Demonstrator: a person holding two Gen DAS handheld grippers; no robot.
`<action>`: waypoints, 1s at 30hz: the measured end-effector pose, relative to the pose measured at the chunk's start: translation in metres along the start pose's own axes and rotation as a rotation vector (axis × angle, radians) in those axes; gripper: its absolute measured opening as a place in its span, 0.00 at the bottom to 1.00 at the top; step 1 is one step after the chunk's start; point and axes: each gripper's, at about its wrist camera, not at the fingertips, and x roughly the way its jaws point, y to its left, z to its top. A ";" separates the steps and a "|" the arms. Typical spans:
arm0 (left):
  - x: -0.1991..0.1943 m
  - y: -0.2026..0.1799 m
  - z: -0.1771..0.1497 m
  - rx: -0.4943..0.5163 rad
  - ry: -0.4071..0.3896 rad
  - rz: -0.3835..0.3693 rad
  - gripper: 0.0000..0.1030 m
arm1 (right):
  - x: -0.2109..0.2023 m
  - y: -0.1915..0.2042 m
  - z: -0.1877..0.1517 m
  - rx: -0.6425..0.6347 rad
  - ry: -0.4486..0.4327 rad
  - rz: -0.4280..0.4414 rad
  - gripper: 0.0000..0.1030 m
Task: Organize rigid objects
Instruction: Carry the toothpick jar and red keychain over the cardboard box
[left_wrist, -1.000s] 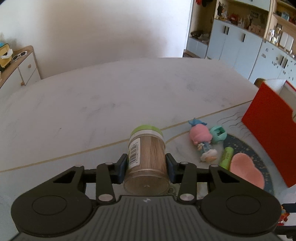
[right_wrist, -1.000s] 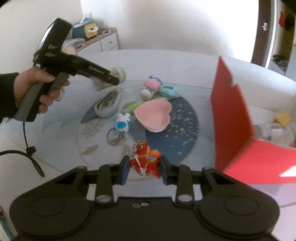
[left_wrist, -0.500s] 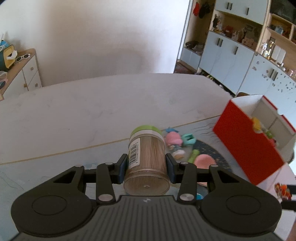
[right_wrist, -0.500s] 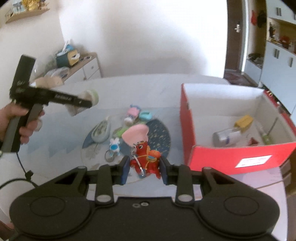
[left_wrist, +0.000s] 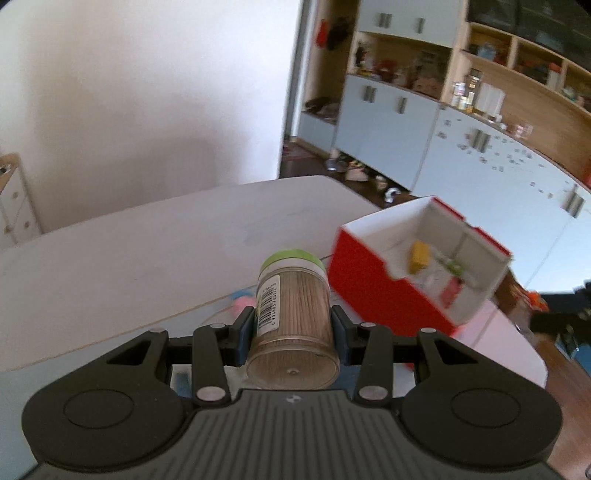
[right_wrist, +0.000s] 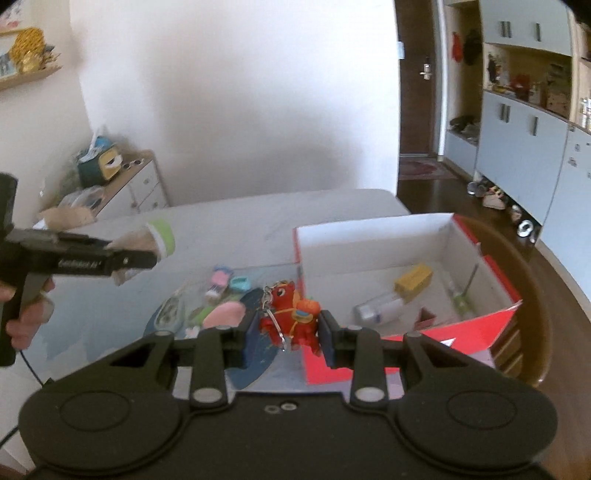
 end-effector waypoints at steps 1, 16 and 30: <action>-0.001 -0.006 0.003 0.013 -0.002 -0.011 0.41 | -0.001 -0.005 0.002 0.007 -0.004 -0.007 0.32; 0.038 -0.103 0.050 0.159 0.029 -0.188 0.41 | 0.015 -0.072 0.031 0.079 -0.032 -0.133 0.32; 0.140 -0.155 0.075 0.221 0.117 -0.214 0.41 | 0.075 -0.128 0.035 0.102 0.052 -0.217 0.32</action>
